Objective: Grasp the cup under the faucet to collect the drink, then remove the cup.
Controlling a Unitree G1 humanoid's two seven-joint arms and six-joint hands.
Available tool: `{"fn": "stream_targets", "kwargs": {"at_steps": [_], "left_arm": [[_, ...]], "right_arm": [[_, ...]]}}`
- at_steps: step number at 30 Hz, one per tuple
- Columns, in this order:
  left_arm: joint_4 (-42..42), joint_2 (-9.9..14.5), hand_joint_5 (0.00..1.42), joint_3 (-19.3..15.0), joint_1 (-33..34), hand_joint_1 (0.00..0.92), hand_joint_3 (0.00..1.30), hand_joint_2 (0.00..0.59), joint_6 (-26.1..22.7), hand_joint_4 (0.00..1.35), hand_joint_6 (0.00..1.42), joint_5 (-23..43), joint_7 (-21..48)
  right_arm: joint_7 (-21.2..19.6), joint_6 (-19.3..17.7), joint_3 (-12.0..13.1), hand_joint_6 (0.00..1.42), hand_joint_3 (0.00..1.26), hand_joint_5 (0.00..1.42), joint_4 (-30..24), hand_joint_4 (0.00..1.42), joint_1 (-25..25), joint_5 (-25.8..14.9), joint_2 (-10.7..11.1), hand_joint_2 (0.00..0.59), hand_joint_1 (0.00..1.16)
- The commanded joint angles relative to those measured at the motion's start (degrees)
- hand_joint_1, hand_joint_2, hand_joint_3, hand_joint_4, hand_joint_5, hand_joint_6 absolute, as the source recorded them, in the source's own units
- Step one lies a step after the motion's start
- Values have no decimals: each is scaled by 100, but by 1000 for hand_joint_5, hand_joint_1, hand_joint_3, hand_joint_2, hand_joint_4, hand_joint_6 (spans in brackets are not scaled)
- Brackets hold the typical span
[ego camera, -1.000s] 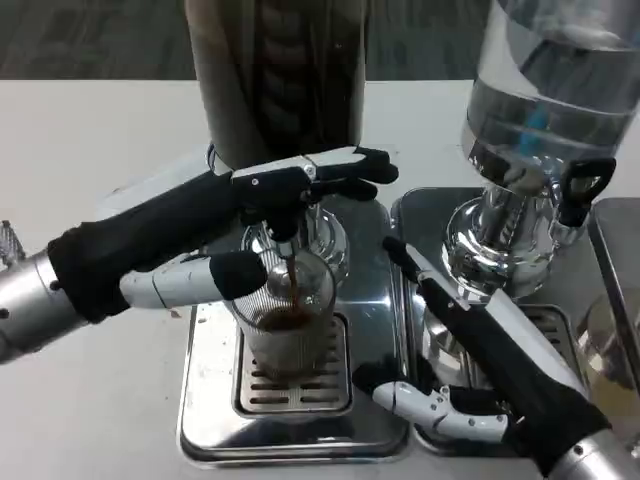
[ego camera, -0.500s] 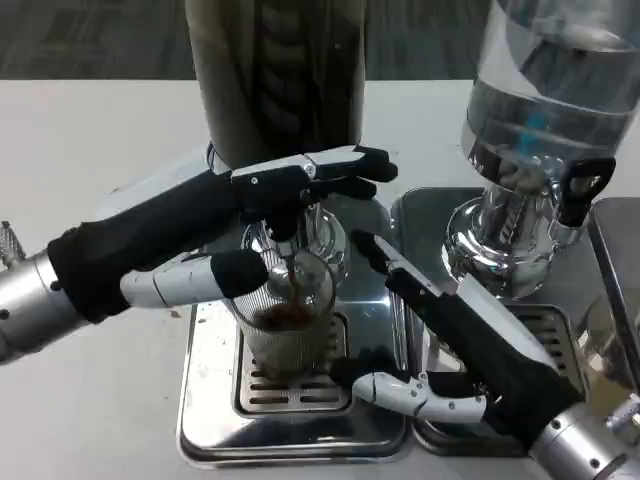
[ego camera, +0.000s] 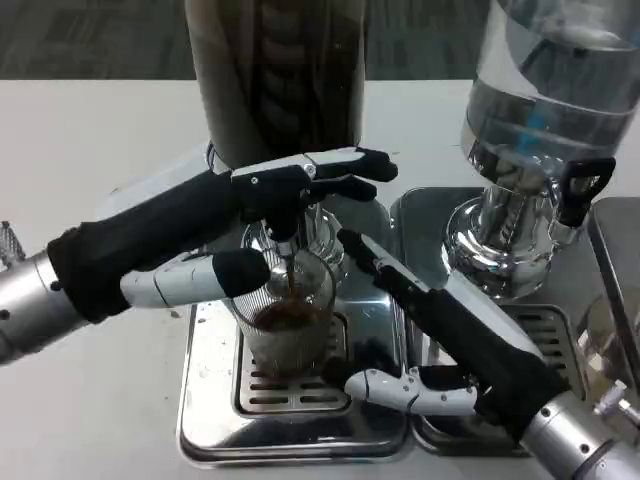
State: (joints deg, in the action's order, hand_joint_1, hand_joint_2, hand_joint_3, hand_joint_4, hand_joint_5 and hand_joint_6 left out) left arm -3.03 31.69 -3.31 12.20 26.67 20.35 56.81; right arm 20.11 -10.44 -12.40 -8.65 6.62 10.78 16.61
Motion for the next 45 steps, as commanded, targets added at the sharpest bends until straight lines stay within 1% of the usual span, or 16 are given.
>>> {"fn": "stream_targets", "kwargs": {"at_steps": [1, 5, 10, 15, 23, 34, 45], "left_arm": [[65, 56, 147, 102, -113, 0, 176, 84, 76, 75, 76, -120, 78], [80, 57, 149, 101, -126, 0, 176, 85, 82, 75, 82, -129, 56], [95, 63, 150, 95, -141, 0, 176, 85, 90, 76, 85, -147, 32], [125, 82, 150, 73, -171, 0, 176, 86, 91, 76, 87, -153, 12], [159, 87, 150, 67, -208, 0, 176, 86, 86, 76, 88, -158, -24], [201, 104, 159, 55, -258, 0, 181, 87, 77, 76, 89, -173, -88], [234, 152, 162, -17, -299, 0, 181, 86, 82, 76, 90, -180, -214]], "right_arm": [[153, 57, -49, 2, 0, 0, 118, 0, -203, -102, 33, 175, 596], [241, 81, -91, 2, 0, 0, 249, 0, -376, -115, 13, 177, 594], [253, 84, -77, 0, 0, 0, 367, 0, -473, -147, -10, 179, 593], [283, 97, -152, 0, 0, 0, 475, 0, -602, -181, -58, 179, 592], [376, 104, -181, 0, 0, 0, 636, 0, -756, -297, -83, 179, 592], [607, 112, -137, 1, 0, 0, 953, 0, -1118, -513, -67, 180, 592], [719, 112, -164, 2, 0, 0, 1190, 0, -1391, -559, -125, 175, 584]]}}
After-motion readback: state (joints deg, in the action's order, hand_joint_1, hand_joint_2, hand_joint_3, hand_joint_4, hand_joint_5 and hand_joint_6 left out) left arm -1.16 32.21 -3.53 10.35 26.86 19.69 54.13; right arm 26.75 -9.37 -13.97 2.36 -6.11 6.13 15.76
